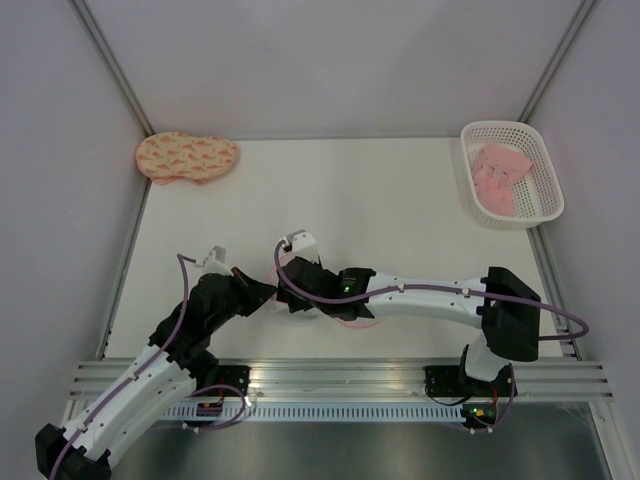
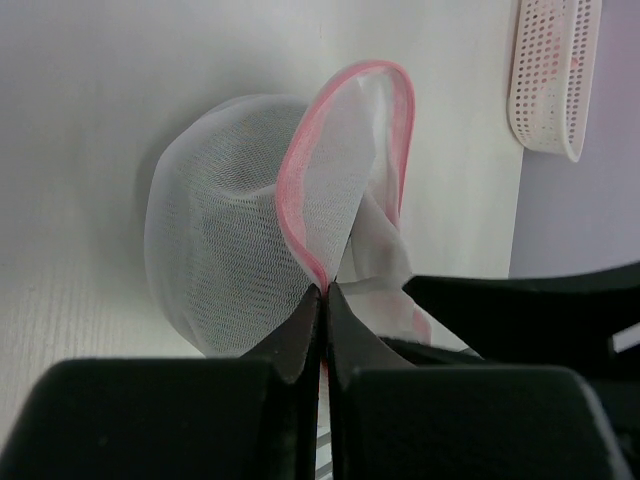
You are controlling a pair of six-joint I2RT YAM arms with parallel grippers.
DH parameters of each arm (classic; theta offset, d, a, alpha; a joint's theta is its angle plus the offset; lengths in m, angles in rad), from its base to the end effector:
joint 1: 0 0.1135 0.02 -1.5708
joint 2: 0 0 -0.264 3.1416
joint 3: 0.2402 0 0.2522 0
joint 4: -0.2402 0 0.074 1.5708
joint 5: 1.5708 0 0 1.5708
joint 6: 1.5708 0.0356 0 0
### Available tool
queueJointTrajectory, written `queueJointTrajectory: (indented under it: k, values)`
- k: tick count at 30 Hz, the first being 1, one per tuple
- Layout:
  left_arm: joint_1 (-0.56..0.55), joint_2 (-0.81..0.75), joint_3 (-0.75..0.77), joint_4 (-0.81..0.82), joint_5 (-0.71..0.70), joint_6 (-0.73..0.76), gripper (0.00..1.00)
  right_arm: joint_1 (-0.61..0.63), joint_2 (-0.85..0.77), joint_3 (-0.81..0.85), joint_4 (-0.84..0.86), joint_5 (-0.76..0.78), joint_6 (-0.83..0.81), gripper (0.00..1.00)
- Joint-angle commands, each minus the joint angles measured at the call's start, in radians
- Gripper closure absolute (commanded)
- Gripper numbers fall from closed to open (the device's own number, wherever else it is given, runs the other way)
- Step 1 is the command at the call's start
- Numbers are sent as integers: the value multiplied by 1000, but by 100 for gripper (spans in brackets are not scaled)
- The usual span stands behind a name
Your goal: Unzip the laundry bag and remove the bra
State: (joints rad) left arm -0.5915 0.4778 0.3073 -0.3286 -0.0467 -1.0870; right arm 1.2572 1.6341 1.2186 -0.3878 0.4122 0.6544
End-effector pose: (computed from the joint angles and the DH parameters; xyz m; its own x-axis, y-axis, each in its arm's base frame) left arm 0.1116 -0.0730 0.2000 -0.6478 -0.6301 -0.4282 -0.1084 0.6326 -0.7669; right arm 0.1243 0.3372 0.2563 -0.6544 -0.2100 -0.7264 -0.4883 0.8509 0.1939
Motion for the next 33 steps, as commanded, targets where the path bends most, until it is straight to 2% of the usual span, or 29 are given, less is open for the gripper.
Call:
queueJointTrajectory:
  k: [1,7,10,13,16,19,21,24,25,28,30,33]
  values:
    - [-7,-36,4,-38,-25,-31,98,-31,42,13,55,24,-38,44]
    - [-7,-21,3,-58,-27,-37,98,-74,127,-34,135,-87,-26,45]
    - [-7,-13,0,-58,-19,-45,98,-79,182,-27,144,-134,-16,44]
    - [-7,-16,-2,-58,-18,-47,98,-79,257,-16,113,-147,-1,38]
    - [-7,-31,-2,-61,-18,-45,98,-79,286,5,55,-103,22,33]
    - [-7,-42,-7,-64,-19,-44,98,-74,312,38,-87,6,47,26]
    - [-7,-39,-13,-64,-19,-45,98,-74,319,41,-106,34,42,26]
    - [-7,-35,-16,-63,-16,-44,98,-76,334,24,-89,25,36,36]
    - [-7,-34,-17,-67,-15,-42,98,-76,345,21,-71,13,33,44]
    - [-7,-38,-25,-70,-12,-44,98,-76,365,18,-48,-12,31,58]
    - [-7,-38,-27,-73,-9,-44,98,-74,371,21,-42,-21,27,64]
    - [-7,-42,-25,-81,-10,-42,98,-74,357,19,-34,-24,18,84]
